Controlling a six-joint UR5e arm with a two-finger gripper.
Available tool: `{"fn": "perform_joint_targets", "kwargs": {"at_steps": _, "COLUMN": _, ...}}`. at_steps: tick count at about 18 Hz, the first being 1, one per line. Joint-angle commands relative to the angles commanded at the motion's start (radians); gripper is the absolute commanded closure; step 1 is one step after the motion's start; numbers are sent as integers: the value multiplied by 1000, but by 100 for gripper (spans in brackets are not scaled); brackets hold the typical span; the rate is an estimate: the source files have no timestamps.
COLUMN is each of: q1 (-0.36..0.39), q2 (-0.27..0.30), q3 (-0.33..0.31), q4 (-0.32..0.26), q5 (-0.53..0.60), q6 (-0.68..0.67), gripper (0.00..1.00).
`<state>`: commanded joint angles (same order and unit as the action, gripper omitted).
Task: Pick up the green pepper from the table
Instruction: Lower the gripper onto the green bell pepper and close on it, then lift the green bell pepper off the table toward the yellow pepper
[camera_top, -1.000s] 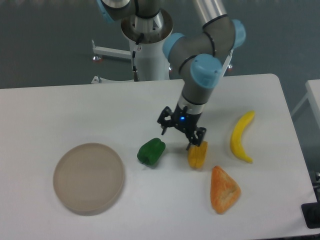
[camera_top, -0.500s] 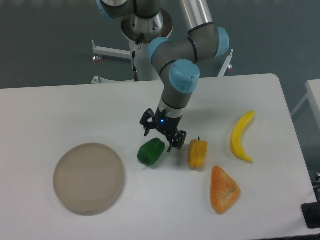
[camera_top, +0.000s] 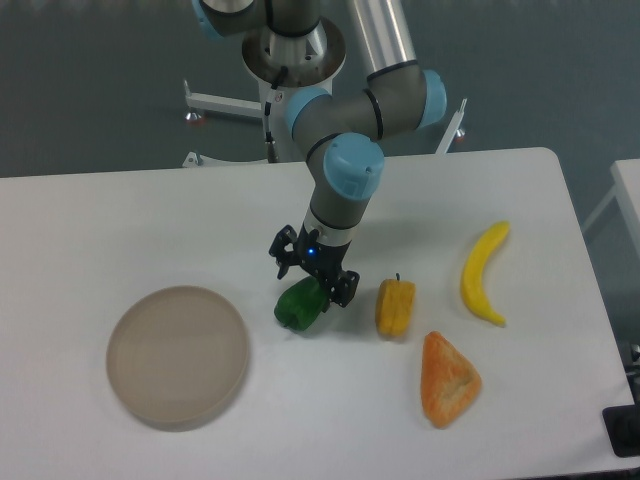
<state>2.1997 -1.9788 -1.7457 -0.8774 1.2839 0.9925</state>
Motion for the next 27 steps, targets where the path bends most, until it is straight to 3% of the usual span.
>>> {"fn": "perform_joint_targets", "kwargs": {"at_steps": 1, "q1": 0, "q2": 0, "q3": 2, "q4": 0, "q5": 0, "q6": 5, "gripper": 1}}
{"fn": "perform_joint_targets", "kwargs": {"at_steps": 4, "q1": 0, "q2": 0, "q3": 6, "q4": 0, "q5": -2, "q6": 8, "gripper": 52}}
{"fn": "perform_joint_targets", "kwargs": {"at_steps": 6, "q1": 0, "q2": 0, "q3": 11, "q4": 0, "q5": -2, "q6": 8, "gripper": 65}}
{"fn": "perform_joint_targets", "kwargs": {"at_steps": 11, "q1": 6, "q2": 5, "q3": 23, "q4": -2, "q5": 0, "q6": 9, "gripper": 71}}
{"fn": "perform_joint_targets", "kwargs": {"at_steps": 18, "q1": 46, "q2": 25, "q3": 130, "q4": -20, "q5": 8, "q6": 15, "gripper": 71}}
{"fn": "perform_joint_targets", "kwargs": {"at_steps": 24, "q1": 141, "q2": 8, "q3": 293, "q4": -165, "q5": 31, "q6": 181, "gripper": 71}}
{"fn": "perform_joint_targets", "kwargs": {"at_steps": 27, "q1": 166, "q2": -20, "q3": 359, "q4": -181, "q5": 67, "q6": 245, "gripper": 71}}
